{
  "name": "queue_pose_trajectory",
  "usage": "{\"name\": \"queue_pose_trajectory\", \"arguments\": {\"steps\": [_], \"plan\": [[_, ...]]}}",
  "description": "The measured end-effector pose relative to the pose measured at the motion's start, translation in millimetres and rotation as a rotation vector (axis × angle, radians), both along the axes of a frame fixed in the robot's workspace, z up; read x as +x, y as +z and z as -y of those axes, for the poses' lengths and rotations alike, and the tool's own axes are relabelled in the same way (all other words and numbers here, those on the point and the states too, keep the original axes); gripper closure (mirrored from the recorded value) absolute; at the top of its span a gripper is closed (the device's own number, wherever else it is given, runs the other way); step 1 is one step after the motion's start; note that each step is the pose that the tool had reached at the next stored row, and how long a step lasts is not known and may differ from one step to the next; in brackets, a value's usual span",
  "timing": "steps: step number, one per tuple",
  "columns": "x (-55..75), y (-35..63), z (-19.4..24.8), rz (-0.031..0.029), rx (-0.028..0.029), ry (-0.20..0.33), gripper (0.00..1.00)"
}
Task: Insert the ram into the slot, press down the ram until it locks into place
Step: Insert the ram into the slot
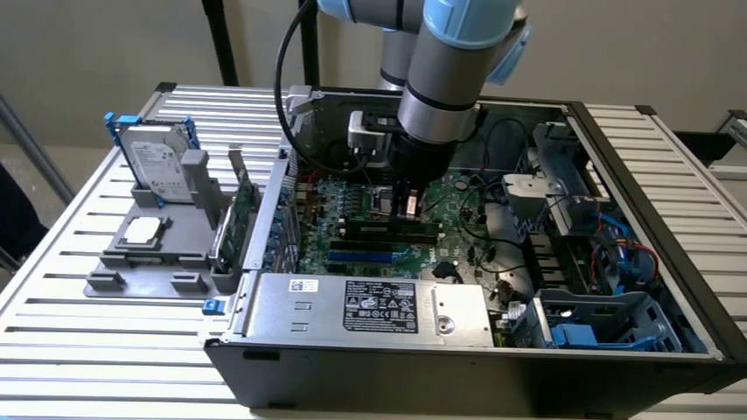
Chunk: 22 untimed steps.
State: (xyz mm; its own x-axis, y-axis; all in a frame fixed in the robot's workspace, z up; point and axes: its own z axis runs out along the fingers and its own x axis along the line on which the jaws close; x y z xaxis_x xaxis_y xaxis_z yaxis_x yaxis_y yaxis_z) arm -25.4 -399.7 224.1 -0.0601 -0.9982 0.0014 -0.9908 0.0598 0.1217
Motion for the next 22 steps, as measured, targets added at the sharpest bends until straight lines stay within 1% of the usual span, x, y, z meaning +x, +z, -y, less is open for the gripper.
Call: {"name": "queue_pose_trajectory", "arguments": {"steps": [3, 10, 17, 22], "plan": [[0.3, 0.0, -0.2, 0.0001, -0.0022, -0.003, 0.86], [1.3, 0.4, -0.9, -0.0007, -0.0095, -0.010, 0.86], [1.3, 2.6, -2.3, -0.0012, -0.0102, -0.010, 0.86], [1.3, 2.6, -2.8, -0.0043, -0.0115, -0.010, 0.86]]}}
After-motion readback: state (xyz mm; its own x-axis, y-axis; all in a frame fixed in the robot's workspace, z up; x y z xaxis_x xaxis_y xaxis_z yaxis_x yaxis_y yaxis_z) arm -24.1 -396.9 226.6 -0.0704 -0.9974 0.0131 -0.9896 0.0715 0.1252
